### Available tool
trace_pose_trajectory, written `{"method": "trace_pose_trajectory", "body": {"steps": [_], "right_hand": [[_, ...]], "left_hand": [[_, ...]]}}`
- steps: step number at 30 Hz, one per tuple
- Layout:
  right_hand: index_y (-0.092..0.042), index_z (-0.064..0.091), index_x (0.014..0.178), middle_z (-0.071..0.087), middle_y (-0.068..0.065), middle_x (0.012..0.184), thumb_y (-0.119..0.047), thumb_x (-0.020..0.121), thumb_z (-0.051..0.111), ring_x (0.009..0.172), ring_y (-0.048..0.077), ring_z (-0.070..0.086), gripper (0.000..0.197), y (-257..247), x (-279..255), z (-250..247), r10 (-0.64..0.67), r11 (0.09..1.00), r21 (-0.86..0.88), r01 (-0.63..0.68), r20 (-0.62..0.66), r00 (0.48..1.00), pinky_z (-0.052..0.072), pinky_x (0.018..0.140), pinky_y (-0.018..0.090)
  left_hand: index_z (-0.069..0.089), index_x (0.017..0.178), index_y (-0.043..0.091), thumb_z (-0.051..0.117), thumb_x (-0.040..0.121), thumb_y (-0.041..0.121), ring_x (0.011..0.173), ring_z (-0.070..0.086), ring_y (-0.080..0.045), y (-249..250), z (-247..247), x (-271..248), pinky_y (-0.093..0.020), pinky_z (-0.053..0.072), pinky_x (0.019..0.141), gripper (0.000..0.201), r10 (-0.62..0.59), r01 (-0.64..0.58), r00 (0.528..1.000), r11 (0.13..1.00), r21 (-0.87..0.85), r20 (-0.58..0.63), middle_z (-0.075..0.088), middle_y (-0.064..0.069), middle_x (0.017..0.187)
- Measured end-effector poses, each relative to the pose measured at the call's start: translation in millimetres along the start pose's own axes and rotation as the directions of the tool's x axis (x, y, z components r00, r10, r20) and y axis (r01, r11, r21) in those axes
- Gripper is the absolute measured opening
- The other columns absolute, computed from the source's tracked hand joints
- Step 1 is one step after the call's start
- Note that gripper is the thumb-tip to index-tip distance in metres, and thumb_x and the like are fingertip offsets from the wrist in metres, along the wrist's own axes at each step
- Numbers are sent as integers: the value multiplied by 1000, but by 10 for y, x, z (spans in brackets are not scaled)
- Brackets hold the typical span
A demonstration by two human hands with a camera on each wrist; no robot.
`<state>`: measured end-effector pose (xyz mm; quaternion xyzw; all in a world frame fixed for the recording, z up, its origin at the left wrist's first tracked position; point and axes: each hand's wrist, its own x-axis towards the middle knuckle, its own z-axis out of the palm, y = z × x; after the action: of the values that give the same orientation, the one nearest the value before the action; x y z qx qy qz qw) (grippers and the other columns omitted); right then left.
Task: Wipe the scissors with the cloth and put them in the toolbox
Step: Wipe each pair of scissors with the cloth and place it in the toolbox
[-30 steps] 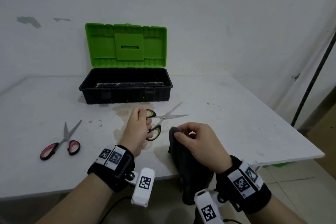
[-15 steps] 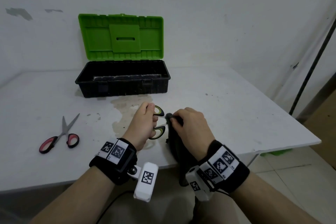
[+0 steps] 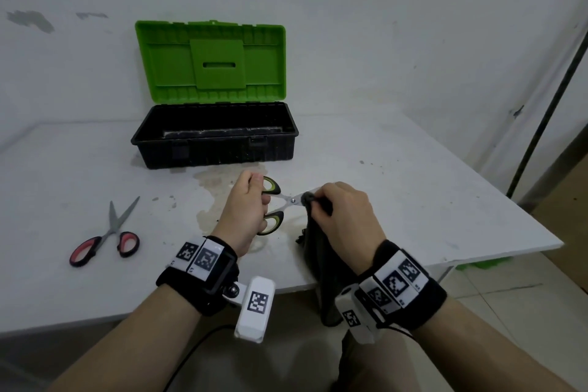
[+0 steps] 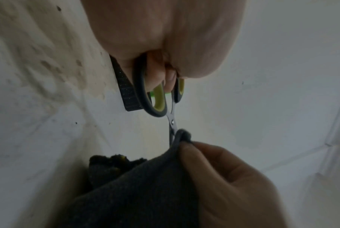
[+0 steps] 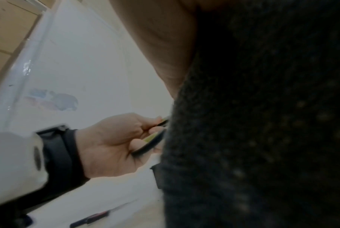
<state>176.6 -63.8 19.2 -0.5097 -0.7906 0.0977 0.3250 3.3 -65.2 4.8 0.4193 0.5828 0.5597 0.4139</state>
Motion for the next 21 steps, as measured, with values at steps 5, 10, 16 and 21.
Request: {"method": "trace_pose_trajectory", "body": {"steps": [5, 10, 16, 21], "right_hand": [[-10, 65, 87, 60, 5, 84, -26, 91, 59, 76, 27, 57, 17, -208, -9, 144, -78, 997, -1, 78, 3, 997, 48, 69, 45], [-14, 66, 90, 63, 2, 88, -27, 93, 54, 82, 22, 58, 19, -53, 91, 66, 67, 998, -16, -68, -20, 998, 46, 73, 34], [-16, 65, 87, 63, 0, 84, -27, 91, 58, 77, 20, 55, 14, -105, 26, 16, -24, 1000, -19, 24, -44, 999, 42, 69, 31], [-13, 64, 88, 61, 2, 87, -25, 93, 55, 81, 23, 56, 16, 119, 87, -4, 99, 994, -53, -100, -34, 995, 42, 70, 33]], "left_hand": [[44, 84, 20, 34, 108, 34, 53, 32, -8, -14, 94, -48, -23, 23, 44, 30, 36, -36, 997, 999, -9, 67, 39, 0, 72], [44, 82, 22, 33, 108, 34, 55, 31, -9, -44, 51, -58, -27, 23, 47, 31, 55, -55, 997, 998, 16, 52, 37, -1, 74], [45, 82, 22, 33, 108, 36, 55, 32, -9, -71, 68, -26, -24, 23, 44, 31, 54, -53, 998, 998, -18, 37, 39, -1, 75], [47, 84, 22, 34, 108, 36, 56, 33, -9, -87, 33, -28, -22, 25, 42, 31, 42, -42, 999, 998, -38, 16, 40, -2, 76]]}}
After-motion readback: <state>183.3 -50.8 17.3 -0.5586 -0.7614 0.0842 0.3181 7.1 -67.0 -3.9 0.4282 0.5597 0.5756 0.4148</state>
